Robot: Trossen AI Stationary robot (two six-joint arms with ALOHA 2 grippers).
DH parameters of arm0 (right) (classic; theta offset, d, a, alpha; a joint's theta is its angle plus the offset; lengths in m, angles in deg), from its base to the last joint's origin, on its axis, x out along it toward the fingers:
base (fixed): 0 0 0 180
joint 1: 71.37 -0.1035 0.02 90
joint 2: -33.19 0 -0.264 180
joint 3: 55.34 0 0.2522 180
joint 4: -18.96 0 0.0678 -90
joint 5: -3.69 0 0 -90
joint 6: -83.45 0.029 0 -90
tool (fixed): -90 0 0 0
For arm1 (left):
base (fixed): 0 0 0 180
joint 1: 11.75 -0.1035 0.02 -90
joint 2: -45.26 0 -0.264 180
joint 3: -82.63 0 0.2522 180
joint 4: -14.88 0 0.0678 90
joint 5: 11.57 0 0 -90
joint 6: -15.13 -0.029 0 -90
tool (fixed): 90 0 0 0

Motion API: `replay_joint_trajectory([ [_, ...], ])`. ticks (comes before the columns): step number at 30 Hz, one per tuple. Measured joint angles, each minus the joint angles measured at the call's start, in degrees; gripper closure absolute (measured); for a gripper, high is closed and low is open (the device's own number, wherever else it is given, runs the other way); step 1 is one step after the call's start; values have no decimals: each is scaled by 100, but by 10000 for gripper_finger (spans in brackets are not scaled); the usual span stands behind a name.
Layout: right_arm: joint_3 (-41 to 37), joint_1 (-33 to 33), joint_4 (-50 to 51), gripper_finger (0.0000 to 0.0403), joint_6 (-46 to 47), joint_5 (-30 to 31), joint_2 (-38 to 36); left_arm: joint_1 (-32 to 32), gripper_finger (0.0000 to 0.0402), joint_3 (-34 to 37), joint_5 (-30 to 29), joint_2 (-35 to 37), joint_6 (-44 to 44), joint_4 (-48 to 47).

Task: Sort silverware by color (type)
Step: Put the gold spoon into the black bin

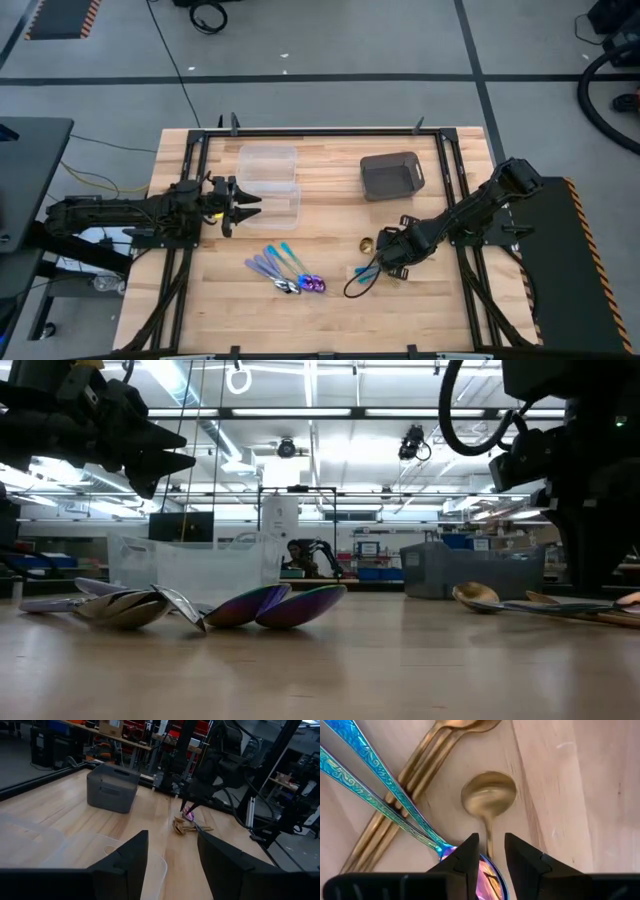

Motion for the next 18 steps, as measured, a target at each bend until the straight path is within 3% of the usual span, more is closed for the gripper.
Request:
replay_joint_trajectory([
  [12, -565, 407, -659, 233, -319, -454, -19, 0, 221, 0, 0, 0, 42, 0],
  [18, -774, 563, -944, 259, -430, -763, -46, 0, 221, 0, 2, 0, 44, 0],
])
